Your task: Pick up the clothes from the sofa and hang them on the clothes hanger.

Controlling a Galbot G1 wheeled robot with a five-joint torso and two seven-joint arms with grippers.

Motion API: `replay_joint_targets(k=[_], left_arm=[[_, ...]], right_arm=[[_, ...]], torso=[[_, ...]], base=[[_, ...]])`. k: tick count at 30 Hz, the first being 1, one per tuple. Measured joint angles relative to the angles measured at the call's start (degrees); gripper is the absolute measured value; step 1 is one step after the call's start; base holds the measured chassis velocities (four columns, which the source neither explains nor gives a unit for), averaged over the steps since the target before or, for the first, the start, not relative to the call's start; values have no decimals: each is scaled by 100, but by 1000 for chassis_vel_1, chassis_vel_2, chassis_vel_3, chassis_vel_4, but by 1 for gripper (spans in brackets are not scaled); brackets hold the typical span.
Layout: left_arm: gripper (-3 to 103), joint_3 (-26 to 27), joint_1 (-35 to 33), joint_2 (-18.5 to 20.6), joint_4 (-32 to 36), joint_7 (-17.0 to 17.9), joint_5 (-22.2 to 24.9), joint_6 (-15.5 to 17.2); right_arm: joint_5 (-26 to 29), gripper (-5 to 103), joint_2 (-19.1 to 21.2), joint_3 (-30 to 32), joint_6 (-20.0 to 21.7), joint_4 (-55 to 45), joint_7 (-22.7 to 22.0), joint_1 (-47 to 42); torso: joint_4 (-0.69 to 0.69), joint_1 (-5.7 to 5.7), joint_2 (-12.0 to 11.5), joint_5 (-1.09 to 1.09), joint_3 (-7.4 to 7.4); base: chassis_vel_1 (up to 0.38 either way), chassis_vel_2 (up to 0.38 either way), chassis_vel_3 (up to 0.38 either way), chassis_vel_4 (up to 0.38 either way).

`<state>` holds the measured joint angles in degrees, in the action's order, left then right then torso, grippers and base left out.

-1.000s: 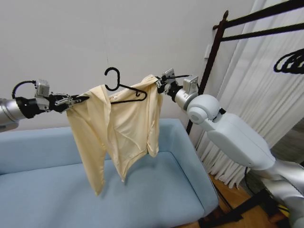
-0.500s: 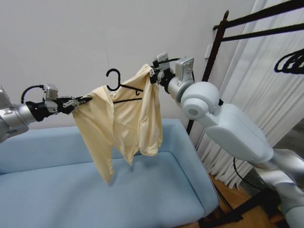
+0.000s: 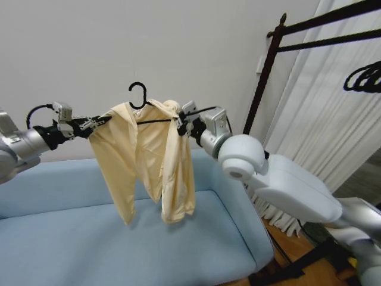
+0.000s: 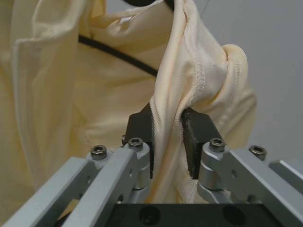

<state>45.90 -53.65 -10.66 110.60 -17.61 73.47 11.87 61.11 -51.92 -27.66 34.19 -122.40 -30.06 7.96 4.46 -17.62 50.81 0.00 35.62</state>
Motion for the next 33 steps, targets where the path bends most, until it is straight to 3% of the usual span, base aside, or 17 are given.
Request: replay_joint_targets(k=[1, 7, 8, 10, 13, 14, 21, 25, 33], left_arm=[[2, 0, 3, -1, 12, 40, 2, -45], [2, 3, 18, -53, 105, 181, 122, -267], [2, 3, 18, -53, 105, 181, 122, -267], [2, 29, 19, -107, 114, 113, 248, -327], [2, 49, 16, -161, 80, -80, 334, -382], [2, 49, 16, -161, 80, -80, 334, -382], [2, 76, 20, -132, 8, -400, 460, -404], [2, 86, 32, -46, -68, -546, 531, -420], [2, 139, 46, 70, -74, -584, 669, -429]], right_arm=[[1, 19, 0, -62, -18, -12, -2, -29], [25, 46, 0, -218, -122, -27, 3, -65], [25, 46, 0, -218, -122, -27, 3, -65], [133, 51, 5, -198, -182, -104, -40, -133], [360, 68, 111, 58, -392, -93, 5, -151], [360, 68, 111, 58, -392, -93, 5, -151], [1515, 94, -88, 699, -715, 402, -40, -53], [2140, 100, -501, 758, -803, 679, -441, -32], [2117, 100, -876, 540, -887, 994, -638, -203]], torso=[[0, 0, 0, 0, 0], [0, 0, 0, 0, 0], [0, 0, 0, 0, 0], [0, 0, 0, 0, 0], [0, 0, 0, 0, 0], [0, 0, 0, 0, 0], [1, 0, 0, -1, 0], [-2, -1, 0, 1, 0], [0, -1, 0, 0, 1]], base=[[0, 0, 0, 0], [0, 0, 0, 0], [0, 0, 0, 0], [0, 0, 0, 0], [0, 0, 0, 0], [0, 0, 0, 0], [0, 0, 0, 0], [0, 0, 0, 0], [0, 0, 0, 0]])
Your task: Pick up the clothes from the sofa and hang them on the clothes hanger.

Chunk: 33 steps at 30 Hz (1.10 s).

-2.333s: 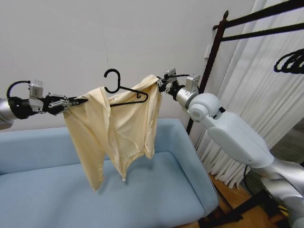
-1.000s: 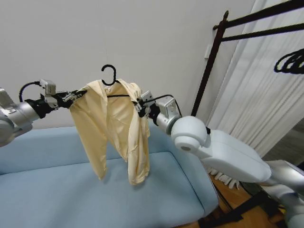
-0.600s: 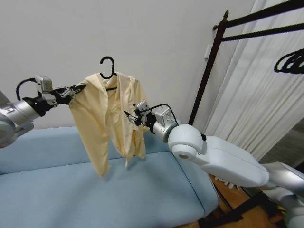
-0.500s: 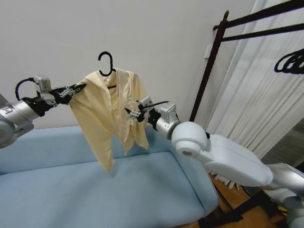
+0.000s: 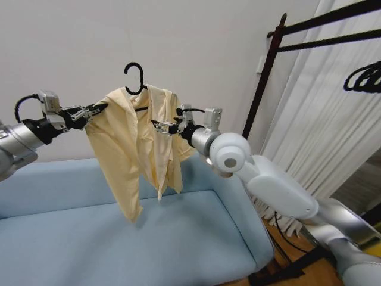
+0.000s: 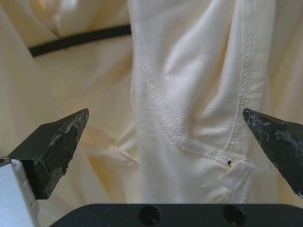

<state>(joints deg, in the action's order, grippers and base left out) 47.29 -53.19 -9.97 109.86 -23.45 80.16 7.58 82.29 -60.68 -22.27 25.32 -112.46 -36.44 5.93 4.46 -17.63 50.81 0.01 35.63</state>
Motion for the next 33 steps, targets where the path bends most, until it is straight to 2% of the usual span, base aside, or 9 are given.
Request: replay_joint_targets(k=[8, 10, 12, 16, 19, 23, 28, 32, 33], left_arm=[[2, 67, 9, 84, 11, -61, 90, 0], [2, 70, 9, 88, 8, -72, 93, -1], [2, 69, 9, 88, 8, -77, 94, -1], [2, 66, 6, 78, 5, -87, 91, -1], [2, 55, -1, 69, 2, -91, 83, -1], [2, 49, -5, 72, -24, -105, 70, -1], [2, 46, -2, 90, -49, -107, 68, -1], [2, 36, -2, 88, -75, -114, 62, -1], [2, 35, -2, 83, -79, -119, 60, -1]], right_arm=[[-110, 101, -66, -51, -2, 150, -232, -27], [-120, 95, -8, -48, -2, 98, -243, -28], [-133, 95, 24, -47, -9, 71, -243, -27], [-160, 78, 170, -7, -17, -73, -227, -30], [-177, 73, 236, -1, -17, -108, -155, -34], [-237, 50, 269, -10, -27, -136, -83, -89], [-302, 39, 254, -38, -34, -145, -47, -143], [-393, 19, 201, -70, -46, -94, -29, -189], [-409, 19, 185, -72, -46, -69, -29, -187]], torso=[[0, 0, 0, 0, 0], [0, 0, 0, 0, 0], [1, 0, 0, 0, 0], [0, 0, 0, -1, 0], [1, 1, 0, -1, 0], [0, 0, 0, -1, 0], [0, 0, 0, -1, 0], [0, 0, 0, -1, 0], [0, 1, 0, -1, 0]], base=[[0, 0, 0, 0], [0, 0, 0, 0], [0, 0, 0, 0], [0, 0, 0, 0], [0, 0, 0, 0], [0, 0, 0, 0], [0, 0, 0, 0], [0, 0, 0, 0], [0, 0, 0, 0]])
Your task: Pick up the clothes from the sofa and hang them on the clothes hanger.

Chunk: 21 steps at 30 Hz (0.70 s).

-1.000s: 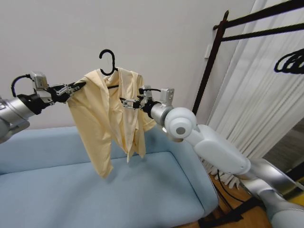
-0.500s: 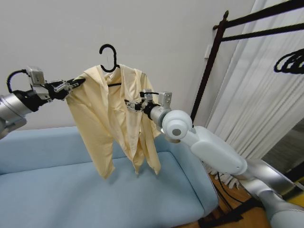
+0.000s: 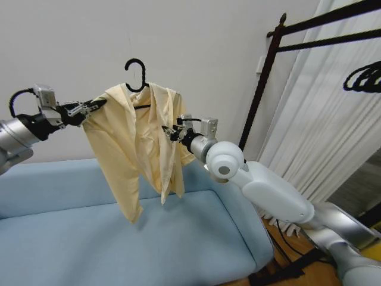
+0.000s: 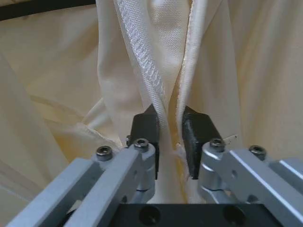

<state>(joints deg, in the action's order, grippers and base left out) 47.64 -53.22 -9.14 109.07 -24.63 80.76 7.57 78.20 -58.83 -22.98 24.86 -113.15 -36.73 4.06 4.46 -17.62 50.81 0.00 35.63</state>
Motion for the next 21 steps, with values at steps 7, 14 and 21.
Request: replay_joint_targets(k=[7, 14, 21], left_arm=[[2, -7, 0, -51, -33, -26, -19, 0], [2, -23, -29, -151, -72, -84, -137, 0], [2, -59, -36, -231, -29, -156, -229, -1]], right_arm=[[-19, 1, -81, 26, 0, 91, 5, 78], [-274, 0, 182, 210, 60, 156, -61, 271], [-298, 0, 606, 475, 232, 236, 44, 673]], torso=[[0, 0, 0, 0, 0], [0, 0, 0, 0, 0], [0, 0, 0, -1, 0]], base=[[0, 0, 0, 0], [0, 0, 0, 0], [0, 0, 0, 0]])
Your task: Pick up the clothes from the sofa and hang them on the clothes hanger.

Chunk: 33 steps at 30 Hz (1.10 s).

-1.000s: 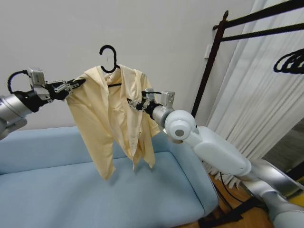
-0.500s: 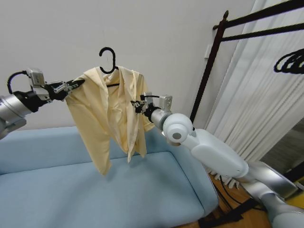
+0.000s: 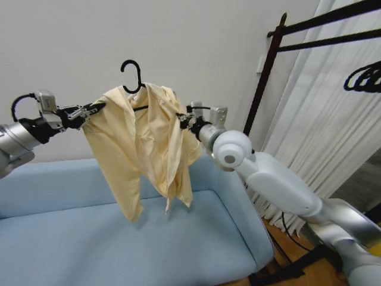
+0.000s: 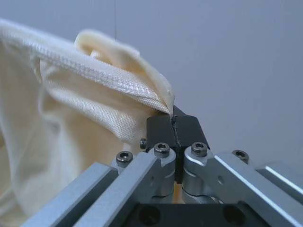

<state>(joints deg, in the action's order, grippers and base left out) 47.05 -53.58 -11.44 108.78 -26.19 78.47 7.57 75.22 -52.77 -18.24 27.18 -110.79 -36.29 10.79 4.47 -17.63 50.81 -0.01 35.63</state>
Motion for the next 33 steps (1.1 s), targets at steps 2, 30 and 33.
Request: replay_joint_targets(k=[2, 30, 33], left_arm=[[2, -11, -4, -9, 23, -15, -17, 0], [2, -35, -105, -169, 287, -592, -161, 66], [2, -35, -105, -192, 290, -622, -161, 71]], right_arm=[[-27, 0, 140, 16, 36, 90, 116, 210], [-1966, 0, -380, -605, -197, 2182, 1263, 1966], [-2080, 0, -436, -648, -233, 2373, 1311, 2017]], torso=[[0, 0, 0, 0, 0], [0, 0, 0, 1, 0], [0, 0, 0, 1, 0]], base=[[0, 0, 0, 0], [0, 0, 0, 0], [0, 0, 0, 0]])
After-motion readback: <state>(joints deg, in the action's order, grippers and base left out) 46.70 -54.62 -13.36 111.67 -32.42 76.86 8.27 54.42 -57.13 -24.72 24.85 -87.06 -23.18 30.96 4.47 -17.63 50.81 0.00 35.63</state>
